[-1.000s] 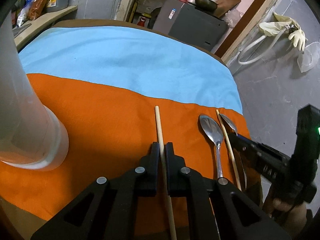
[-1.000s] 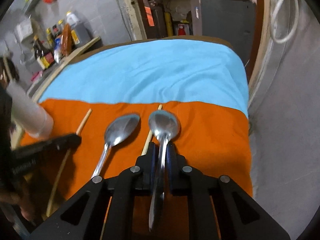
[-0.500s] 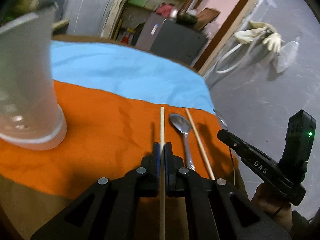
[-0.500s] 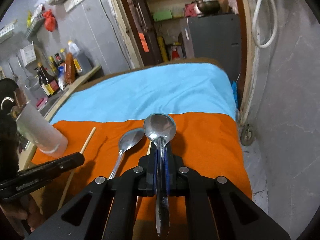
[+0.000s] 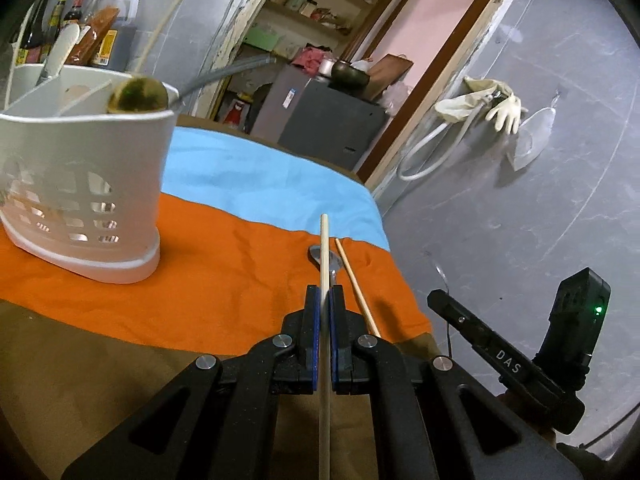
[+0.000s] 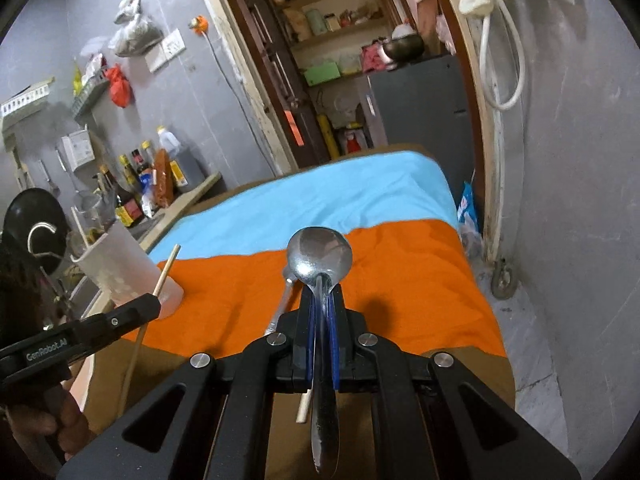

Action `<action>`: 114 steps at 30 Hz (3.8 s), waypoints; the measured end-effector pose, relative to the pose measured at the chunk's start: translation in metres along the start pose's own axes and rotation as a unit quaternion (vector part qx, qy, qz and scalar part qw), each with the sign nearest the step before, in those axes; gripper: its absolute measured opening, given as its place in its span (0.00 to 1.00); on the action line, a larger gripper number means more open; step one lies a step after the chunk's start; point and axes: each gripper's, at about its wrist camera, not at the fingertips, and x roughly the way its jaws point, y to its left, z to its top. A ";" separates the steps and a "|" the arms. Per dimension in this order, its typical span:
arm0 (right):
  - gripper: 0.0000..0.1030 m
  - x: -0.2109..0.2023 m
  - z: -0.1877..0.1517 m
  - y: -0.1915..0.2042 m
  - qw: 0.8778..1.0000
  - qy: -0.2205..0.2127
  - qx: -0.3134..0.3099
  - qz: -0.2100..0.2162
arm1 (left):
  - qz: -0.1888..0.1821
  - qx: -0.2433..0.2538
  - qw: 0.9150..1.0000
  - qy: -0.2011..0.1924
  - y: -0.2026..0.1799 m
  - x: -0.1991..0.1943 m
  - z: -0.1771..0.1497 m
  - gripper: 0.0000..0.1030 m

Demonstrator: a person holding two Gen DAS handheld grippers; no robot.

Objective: Organize utensils
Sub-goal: 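Lift the chopstick with the left tool while the right tool carries the spoon to the caddy, then open both tools above the white caddy to drop the chopstick and spoon, then move both tools back down toward the last spoon and chopstick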

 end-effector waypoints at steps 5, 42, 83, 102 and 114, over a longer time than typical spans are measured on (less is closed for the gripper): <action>0.04 -0.013 0.007 0.017 1.000 -0.027 -0.011 0.010 | -0.018 0.020 0.999 -0.018 -0.007 -0.016 0.004 0.02; 0.04 0.057 0.076 0.246 0.944 -0.299 -0.066 0.119 | 0.020 -0.056 0.937 -0.345 0.195 -0.145 0.158 0.02; 0.23 0.093 0.021 0.253 0.946 -0.283 -0.147 0.059 | 0.089 0.044 0.942 -0.320 0.183 -0.118 0.109 0.04; 0.56 0.040 0.048 0.229 0.954 -0.268 -0.097 0.095 | 0.125 0.032 0.950 -0.284 0.137 -0.153 0.109 0.60; 1.00 -0.032 0.079 0.159 0.959 -0.255 -0.111 0.058 | 0.163 0.091 0.945 -0.269 0.050 -0.157 0.099 0.95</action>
